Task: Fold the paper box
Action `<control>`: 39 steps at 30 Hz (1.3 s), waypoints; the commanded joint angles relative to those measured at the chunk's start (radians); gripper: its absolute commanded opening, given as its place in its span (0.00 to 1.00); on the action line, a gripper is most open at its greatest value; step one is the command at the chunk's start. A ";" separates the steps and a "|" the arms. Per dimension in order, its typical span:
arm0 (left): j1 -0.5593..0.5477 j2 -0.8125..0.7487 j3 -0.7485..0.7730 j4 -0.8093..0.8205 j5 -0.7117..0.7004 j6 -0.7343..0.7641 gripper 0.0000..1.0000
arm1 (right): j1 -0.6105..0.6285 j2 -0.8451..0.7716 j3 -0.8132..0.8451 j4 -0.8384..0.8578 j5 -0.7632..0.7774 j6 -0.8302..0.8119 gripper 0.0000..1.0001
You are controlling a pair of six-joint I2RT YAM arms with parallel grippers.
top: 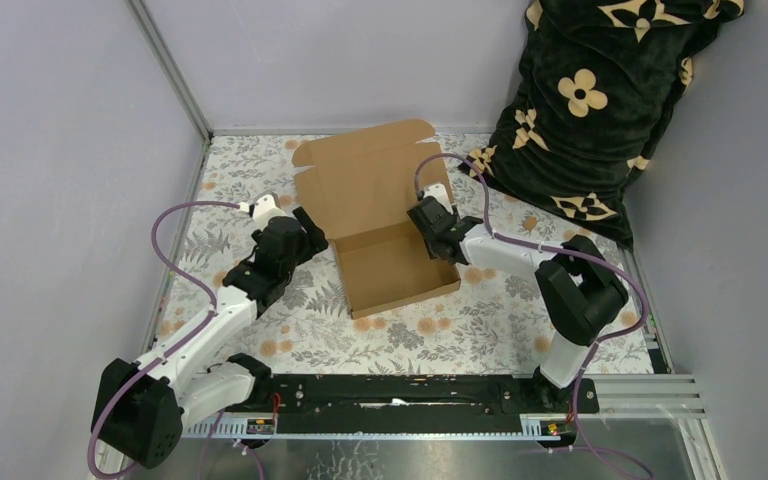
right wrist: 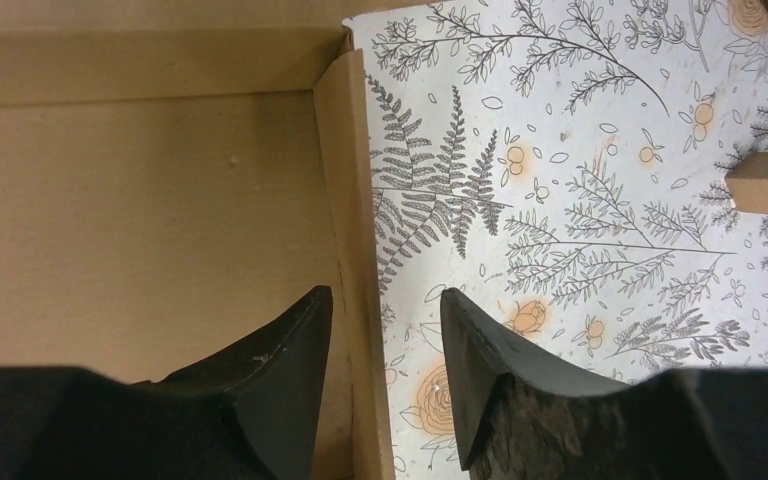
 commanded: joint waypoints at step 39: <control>0.009 0.002 0.046 -0.004 -0.006 0.053 0.79 | -0.062 0.129 0.047 0.143 0.087 0.038 0.31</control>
